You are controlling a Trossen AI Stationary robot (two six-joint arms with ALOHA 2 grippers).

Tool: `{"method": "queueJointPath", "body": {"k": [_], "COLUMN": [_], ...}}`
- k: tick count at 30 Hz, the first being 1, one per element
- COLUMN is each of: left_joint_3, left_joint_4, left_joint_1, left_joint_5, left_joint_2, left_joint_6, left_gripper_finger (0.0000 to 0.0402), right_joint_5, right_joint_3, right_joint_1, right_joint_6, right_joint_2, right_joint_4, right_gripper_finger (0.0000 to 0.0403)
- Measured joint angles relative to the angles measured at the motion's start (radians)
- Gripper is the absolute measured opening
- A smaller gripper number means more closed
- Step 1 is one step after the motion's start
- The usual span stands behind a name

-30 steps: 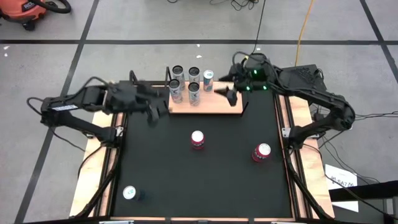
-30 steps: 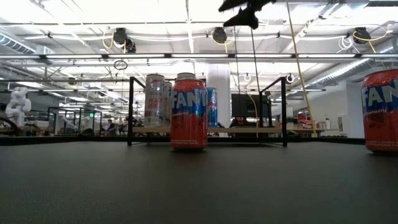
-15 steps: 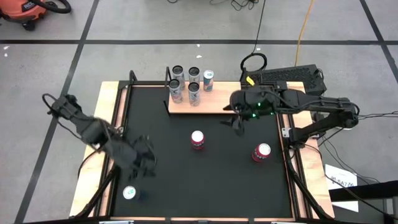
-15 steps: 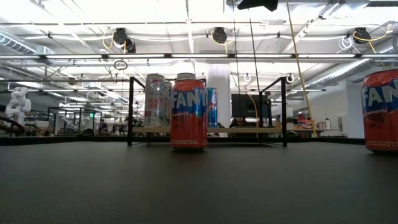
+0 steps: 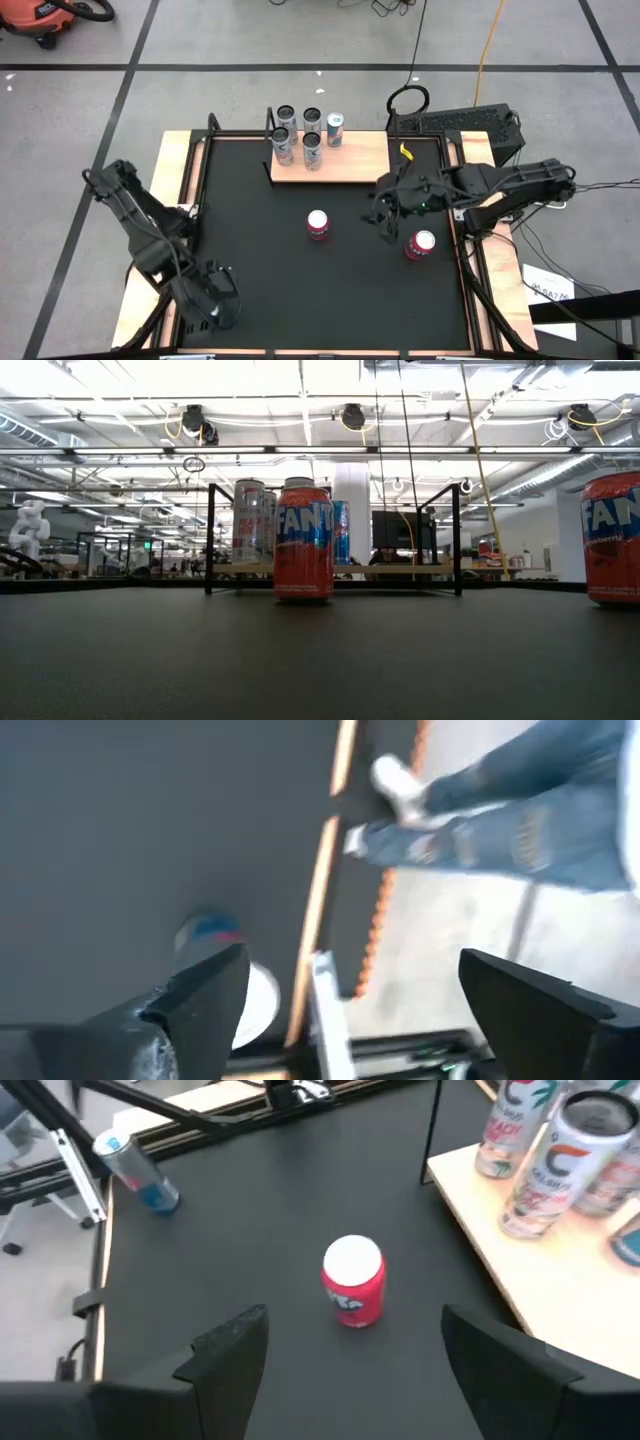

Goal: Place canned beverage on shelf
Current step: Put the blue soda can on the shelf aligned with the other blue soda can on the shelf

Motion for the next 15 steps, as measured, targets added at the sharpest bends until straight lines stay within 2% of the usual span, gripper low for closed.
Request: {"method": "queueJointPath", "body": {"k": [7, 15], "left_joint_3": [0.0, 0.0], "left_joint_4": [-0.107, -0.136], "left_joint_1": [-0.059, -0.074], "left_joint_5": [-0.003, -0.06], "left_joint_2": [0.09, 0.159], "left_joint_6": [0.095, 0.199], "left_gripper_finger": [0.0396, 0.0398], "right_joint_5": [0.125, 0.181], "right_joint_3": [0.0, 0.0], "right_joint_1": [0.077, 0.127], "right_joint_6": [0.076, 0.108], "right_joint_2": [0.0, 0.0], "right_joint_4": [-0.058, -0.079], "right_gripper_finger": [0.0283, 0.0283]}}
